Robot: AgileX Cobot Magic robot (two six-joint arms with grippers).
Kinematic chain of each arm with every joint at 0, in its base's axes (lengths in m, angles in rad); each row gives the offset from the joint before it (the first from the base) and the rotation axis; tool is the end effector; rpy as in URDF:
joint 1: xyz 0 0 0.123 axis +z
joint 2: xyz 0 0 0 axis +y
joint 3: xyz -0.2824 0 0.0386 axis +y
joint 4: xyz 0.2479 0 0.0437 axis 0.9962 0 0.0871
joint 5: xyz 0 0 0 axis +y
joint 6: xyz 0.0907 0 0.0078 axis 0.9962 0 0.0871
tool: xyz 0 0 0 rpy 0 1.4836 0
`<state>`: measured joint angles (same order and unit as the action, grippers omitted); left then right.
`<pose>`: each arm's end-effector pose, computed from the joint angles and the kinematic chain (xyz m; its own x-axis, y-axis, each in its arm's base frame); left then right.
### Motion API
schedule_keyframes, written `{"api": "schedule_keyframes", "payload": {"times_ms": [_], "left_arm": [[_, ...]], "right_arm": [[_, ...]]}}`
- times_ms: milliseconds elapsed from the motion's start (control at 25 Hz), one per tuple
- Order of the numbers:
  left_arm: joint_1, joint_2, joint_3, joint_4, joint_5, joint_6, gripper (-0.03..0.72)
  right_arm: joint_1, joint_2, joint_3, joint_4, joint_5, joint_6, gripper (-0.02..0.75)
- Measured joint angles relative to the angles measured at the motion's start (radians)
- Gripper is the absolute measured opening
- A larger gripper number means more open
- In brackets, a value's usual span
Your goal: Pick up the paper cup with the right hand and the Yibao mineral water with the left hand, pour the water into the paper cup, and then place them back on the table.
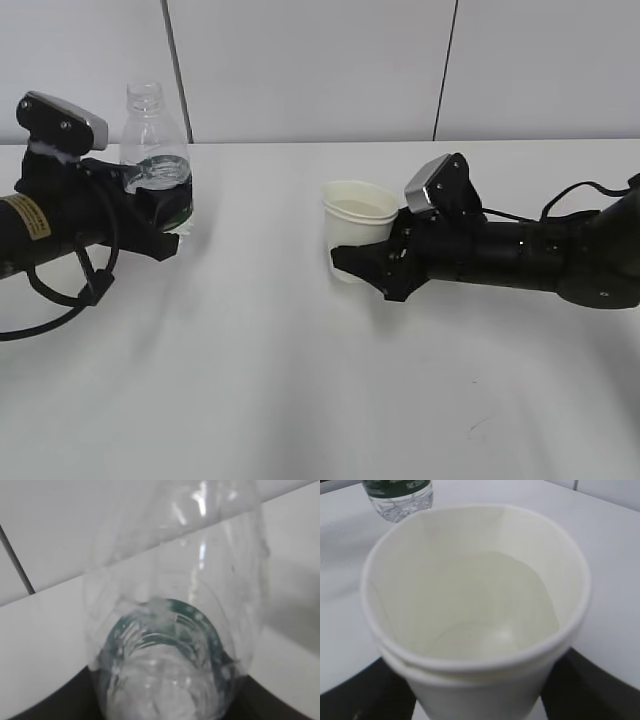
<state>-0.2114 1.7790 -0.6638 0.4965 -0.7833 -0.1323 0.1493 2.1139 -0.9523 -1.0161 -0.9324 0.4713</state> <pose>0.3124 -0.0983 0.1618 -0.1705 0.2602 -0.9504 0.5657 0.8155 0.1217 0.3640 0.1175 0.1053 -0.2102 -0.2462 -0.9461 -0.8104 0.5852 0.0278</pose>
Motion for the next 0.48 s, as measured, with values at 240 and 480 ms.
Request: {"api": "schedule_keyframes", "payload": {"times_ms": [240,480], "left_arm": [[0.000,0.081,0.000,-0.001,-0.059,-0.002,0.343],[0.000,0.144,0.000,-0.003,-0.102,-0.002,0.343]], "right_arm": [[-0.018,0.000,0.028,0.013,0.015,-0.090,0.521],[-0.018,0.000,0.030,0.105,0.032,-0.179,0.521]]}}
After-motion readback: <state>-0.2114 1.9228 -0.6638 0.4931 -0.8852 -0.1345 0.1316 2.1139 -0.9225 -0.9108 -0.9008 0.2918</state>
